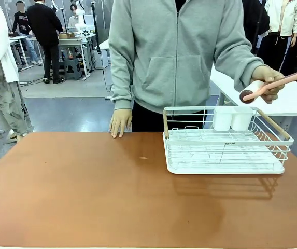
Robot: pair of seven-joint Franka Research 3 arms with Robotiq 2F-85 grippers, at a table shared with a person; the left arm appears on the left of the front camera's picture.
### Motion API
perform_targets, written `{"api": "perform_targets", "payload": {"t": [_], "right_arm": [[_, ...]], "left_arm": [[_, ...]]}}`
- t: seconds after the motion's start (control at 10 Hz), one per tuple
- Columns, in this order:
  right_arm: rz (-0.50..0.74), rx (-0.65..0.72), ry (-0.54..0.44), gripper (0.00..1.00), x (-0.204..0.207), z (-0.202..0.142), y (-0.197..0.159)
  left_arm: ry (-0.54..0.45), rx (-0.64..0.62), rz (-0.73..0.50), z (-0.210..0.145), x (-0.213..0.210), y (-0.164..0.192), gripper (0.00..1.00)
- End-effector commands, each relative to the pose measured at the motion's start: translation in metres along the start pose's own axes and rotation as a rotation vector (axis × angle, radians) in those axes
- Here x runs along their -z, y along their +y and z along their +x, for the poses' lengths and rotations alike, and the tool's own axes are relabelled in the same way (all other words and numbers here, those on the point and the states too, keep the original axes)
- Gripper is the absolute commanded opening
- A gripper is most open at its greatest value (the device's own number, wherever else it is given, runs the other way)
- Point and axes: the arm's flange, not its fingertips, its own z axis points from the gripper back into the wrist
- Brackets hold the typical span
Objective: Clean the table.
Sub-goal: Pick up the Lint Roller when the human hands it over.
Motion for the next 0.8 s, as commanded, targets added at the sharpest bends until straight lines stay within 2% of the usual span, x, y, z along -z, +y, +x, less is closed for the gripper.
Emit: {"api": "perform_targets", "payload": {"t": [0.0, 0.1, 0.2, 0.5, 0.7], "right_arm": [[0.006, 0.001, -0.002, 1.0, -0.001, -0.003, 0.005], [0.0, 0.0, 0.0, 1.0, 0.0, 0.0, 0.0], [-0.032, 0.016, -0.036, 1.0, 0.006, -0.004, 0.013], [-0.115, 0.214, -0.16, 1.0, 0.024, -0.012, 0.061], [-0.146, 0.281, -0.232, 1.0, 0.043, -0.012, 0.087]], "left_arm": [[-0.004, 0.004, -0.003, -0.001, -0.002, -0.001, 1.0], [-0.004, 0.004, -0.003, -0.001, -0.002, -0.001, 1.0], [-0.004, 0.004, -0.003, -0.001, -0.002, -0.001, 1.0], [-0.004, 0.004, -0.003, -0.001, -0.002, -0.001, 1.0], [-0.004, 0.004, -0.003, -0.001, -0.002, -0.001, 1.0]]}}
